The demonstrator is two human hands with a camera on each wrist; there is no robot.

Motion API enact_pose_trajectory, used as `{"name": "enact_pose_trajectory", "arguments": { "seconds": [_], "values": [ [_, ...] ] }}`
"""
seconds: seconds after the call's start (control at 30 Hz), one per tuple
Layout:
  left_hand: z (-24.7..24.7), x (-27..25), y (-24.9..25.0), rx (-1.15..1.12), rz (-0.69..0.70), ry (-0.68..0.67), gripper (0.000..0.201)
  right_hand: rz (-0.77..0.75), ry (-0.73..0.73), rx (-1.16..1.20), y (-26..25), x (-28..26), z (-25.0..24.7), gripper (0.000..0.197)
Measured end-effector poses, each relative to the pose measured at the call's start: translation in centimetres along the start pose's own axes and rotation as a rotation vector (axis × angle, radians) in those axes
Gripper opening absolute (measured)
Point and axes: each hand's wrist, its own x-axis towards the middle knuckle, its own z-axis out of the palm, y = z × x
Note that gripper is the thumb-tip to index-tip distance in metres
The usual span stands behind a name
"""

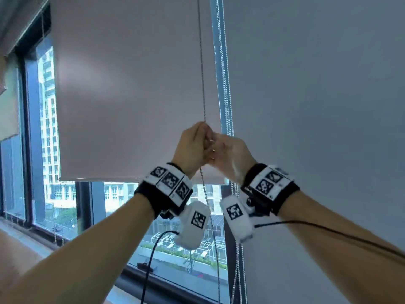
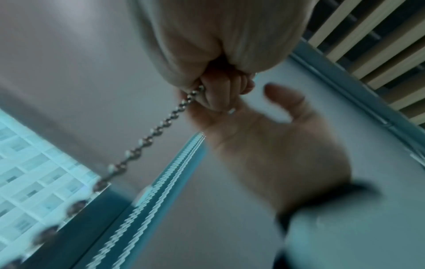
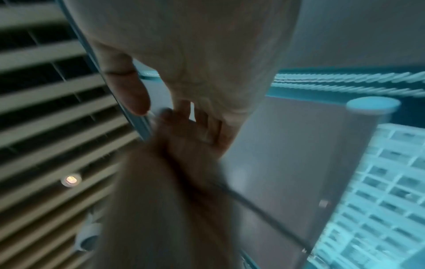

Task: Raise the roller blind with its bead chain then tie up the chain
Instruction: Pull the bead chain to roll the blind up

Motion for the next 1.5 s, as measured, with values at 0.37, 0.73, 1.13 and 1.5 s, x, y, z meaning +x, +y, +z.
{"name": "enact_pose_trajectory", "arguments": {
  "seconds": [0.37, 0.73, 1.13, 1.5],
  "values": [
    [-5.2, -3.8, -8.9, 0.105, -0.107, -0.160, 0.045, -0.355, 0.309, -0.305, -2.9, 11.1, 4.0, 0.040],
    [-11.2, 12.2, 0.2, -0.276, 0.047, -0.144, 0.035, -0.395, 0.205, -0.441, 7.6, 11.7, 4.7, 0.038],
    [-9.4, 10.7, -5.3, -0.140, 0.180, -0.116, 0.024, -0.312, -0.033, -0.200, 1.4, 16.4, 1.4, 0.031],
    [-11.1, 8.0, -9.2, 0.148, 0.102, -0.372, 0.034, -0.554, 0.209, -0.281, -2.9, 20.4, 3.2, 0.032]
  ]
}}
